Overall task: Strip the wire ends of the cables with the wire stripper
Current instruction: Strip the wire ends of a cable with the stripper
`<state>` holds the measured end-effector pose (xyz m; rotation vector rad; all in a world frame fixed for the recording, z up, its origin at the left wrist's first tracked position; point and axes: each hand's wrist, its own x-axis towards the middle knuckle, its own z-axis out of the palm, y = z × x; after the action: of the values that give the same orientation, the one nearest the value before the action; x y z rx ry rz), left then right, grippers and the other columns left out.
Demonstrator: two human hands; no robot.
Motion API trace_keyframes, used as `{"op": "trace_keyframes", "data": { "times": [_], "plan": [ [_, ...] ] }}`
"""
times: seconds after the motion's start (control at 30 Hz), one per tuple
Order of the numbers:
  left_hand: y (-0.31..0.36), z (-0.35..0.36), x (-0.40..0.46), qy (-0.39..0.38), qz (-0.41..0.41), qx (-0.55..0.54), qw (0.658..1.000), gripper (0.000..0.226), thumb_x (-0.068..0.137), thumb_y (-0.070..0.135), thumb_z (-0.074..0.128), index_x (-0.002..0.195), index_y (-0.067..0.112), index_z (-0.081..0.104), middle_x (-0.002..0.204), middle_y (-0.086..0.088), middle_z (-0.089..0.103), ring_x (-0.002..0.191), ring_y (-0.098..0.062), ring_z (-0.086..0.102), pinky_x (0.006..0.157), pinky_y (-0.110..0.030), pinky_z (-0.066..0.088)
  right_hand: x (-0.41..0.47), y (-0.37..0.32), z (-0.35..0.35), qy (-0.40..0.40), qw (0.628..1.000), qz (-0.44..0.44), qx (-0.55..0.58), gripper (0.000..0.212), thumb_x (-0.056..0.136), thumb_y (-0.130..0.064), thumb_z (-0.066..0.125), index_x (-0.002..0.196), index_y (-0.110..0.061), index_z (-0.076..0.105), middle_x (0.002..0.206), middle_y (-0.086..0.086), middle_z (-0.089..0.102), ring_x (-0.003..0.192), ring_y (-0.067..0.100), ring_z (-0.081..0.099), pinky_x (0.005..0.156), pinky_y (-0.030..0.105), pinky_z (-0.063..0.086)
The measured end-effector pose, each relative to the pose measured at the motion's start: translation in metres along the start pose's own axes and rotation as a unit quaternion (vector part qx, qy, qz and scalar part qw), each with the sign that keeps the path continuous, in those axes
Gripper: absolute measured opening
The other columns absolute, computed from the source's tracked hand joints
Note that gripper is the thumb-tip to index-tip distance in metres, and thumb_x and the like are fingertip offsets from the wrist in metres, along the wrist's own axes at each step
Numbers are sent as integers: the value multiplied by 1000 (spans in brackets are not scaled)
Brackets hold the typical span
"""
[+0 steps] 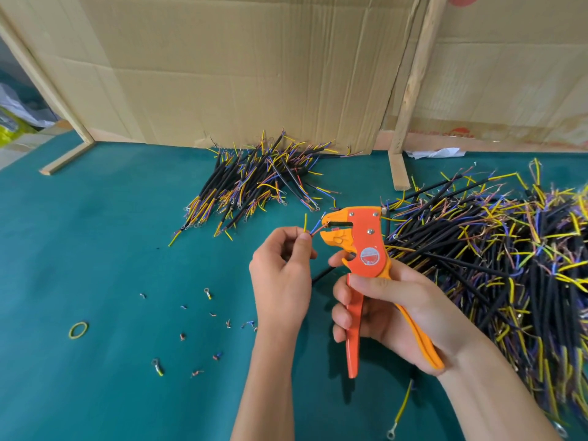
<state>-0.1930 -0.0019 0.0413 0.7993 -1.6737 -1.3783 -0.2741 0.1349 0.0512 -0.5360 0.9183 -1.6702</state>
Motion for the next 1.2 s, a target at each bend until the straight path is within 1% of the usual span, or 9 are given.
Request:
{"op": "trace_keyframes", "data": {
  "times": [0.13, 0.43, 0.83, 0.9, 0.97, 1.03, 1.1, 1.13, 1.2],
  "plan": [
    [-1, -1, 1, 10, 0, -4, 1000, 19, 96, 17, 61, 79, 18, 67, 65, 5, 67, 57, -7, 52, 60, -25, 45, 1, 1, -1, -11, 1000, 9, 2, 40, 92, -15, 71, 126, 0, 59, 83, 17, 54, 69, 34, 56, 68, 49, 53],
    [-3, 0, 0, 13, 40, 42, 998, 16, 95, 12, 63, 80, 15, 67, 63, 9, 65, 58, -2, 56, 59, -10, 40, 0, 0, -3, 0, 1000, 7, -7, 41, 90, -23, 75, 123, -2, 62, 82, 17, 54, 66, 33, 55, 64, 47, 52],
    [-6, 2, 0, -32, 49, 46, 997, 17, 93, 13, 67, 79, 23, 69, 68, 9, 71, 58, -2, 58, 62, -17, 45, 7, 6, 2, 124, 992, -39, -8, 40, 82, -25, 72, 117, -5, 68, 60, 3, 35, 37, 13, 31, 37, 21, 32],
    [-6, 3, -1, -51, 44, 43, 997, 19, 92, 9, 66, 82, 24, 69, 72, 9, 73, 62, -5, 62, 68, -24, 51, 8, 8, 4, 137, 989, -55, 5, 41, 83, -24, 71, 121, -7, 70, 61, 5, 39, 39, 15, 35, 38, 23, 34],
    [-4, 3, -1, -55, 32, 28, 998, 24, 89, 0, 62, 86, 22, 70, 78, 7, 75, 70, -10, 67, 75, -32, 57, 8, 8, 3, 135, 988, -68, 29, 45, 83, -19, 71, 124, -1, 67, 69, 12, 53, 48, 22, 49, 44, 33, 45],
    [-4, 3, 0, -56, 25, 9, 998, 32, 86, -9, 55, 91, 17, 71, 84, 3, 75, 78, -13, 71, 79, -32, 58, 5, 5, 0, 121, 990, -69, 35, 49, 78, -12, 75, 123, 5, 66, 84, 20, 63, 63, 29, 61, 59, 41, 56],
    [-1, 3, -1, -81, 15, -21, 996, 36, 87, -16, 47, 99, 9, 71, 92, -2, 75, 84, -14, 72, 80, -28, 57, 2, 3, -2, 95, 993, -61, 36, 50, 74, -9, 81, 120, 5, 67, 90, 23, 66, 71, 32, 65, 69, 44, 59],
    [2, 5, -2, -109, -4, -54, 993, 37, 88, -17, 44, 104, 6, 69, 94, -4, 74, 83, -16, 71, 76, -28, 57, 0, 2, -3, 79, 994, -57, 42, 53, 72, -13, 85, 119, 5, 68, 91, 23, 66, 73, 33, 66, 70, 45, 59],
    [8, 10, -6, -195, -79, -191, 959, 36, 93, -12, 41, 117, 4, 64, 92, -6, 67, 64, -18, 59, 54, -28, 49, -1, 3, -2, 53, 996, -56, 55, 60, 65, -19, 92, 116, 3, 69, 93, 25, 67, 75, 35, 66, 71, 46, 59]
  ]
}}
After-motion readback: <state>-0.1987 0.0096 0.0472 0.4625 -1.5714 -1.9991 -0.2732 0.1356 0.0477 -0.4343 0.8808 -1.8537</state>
